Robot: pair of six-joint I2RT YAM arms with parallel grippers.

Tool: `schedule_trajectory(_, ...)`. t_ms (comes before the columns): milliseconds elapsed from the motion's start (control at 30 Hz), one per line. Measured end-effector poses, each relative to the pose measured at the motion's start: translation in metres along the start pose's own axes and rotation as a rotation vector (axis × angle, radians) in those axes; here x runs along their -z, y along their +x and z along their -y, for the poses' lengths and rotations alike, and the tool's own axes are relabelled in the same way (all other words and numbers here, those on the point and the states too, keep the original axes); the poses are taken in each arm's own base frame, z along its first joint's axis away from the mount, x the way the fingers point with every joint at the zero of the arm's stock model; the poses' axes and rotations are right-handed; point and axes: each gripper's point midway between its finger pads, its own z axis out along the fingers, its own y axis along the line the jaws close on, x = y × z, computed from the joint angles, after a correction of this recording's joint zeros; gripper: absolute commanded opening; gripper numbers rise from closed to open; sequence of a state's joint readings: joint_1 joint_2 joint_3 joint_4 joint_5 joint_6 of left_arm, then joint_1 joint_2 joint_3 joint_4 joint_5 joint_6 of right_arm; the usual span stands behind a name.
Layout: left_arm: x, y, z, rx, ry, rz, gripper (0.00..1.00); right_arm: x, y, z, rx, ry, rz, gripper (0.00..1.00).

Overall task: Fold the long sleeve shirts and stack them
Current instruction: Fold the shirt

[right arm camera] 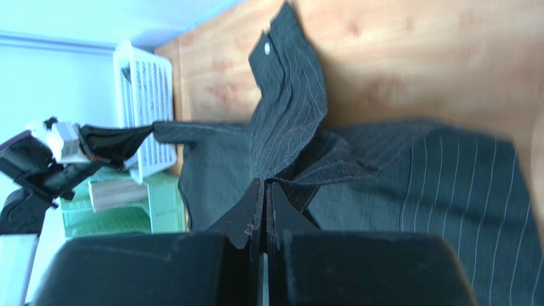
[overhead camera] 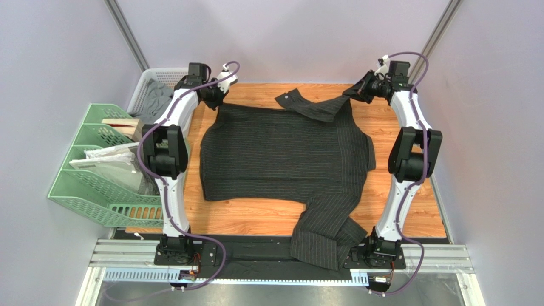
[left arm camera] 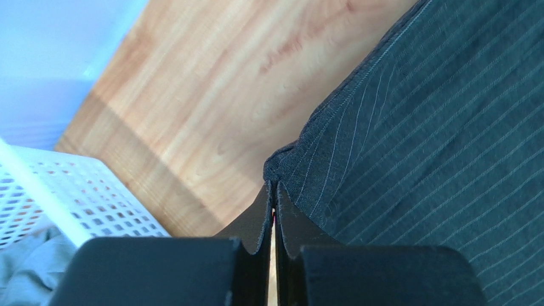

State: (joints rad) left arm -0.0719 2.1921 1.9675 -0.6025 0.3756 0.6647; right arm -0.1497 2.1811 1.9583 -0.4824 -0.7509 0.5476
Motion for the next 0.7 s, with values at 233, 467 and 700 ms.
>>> schedule_trajectory(233, 0.02, 0.014, 0.012, -0.055, 0.03, 0.012, 0.0, 0.041, 0.05, -0.01, -0.04, 0.033, -0.067, 0.0)
schedule_trajectory(467, 0.067, -0.003, 0.024, -0.203, 0.026, 0.079, 0.0, 0.086, 0.085, -0.036, 0.029, 0.029, -0.078, 0.0)
schedule_trajectory(700, 0.07, 0.037, 0.059, -0.369, 0.127, 0.016, 0.06, 0.097, 0.14, -0.005, 0.013, 0.085, -0.178, 0.11)
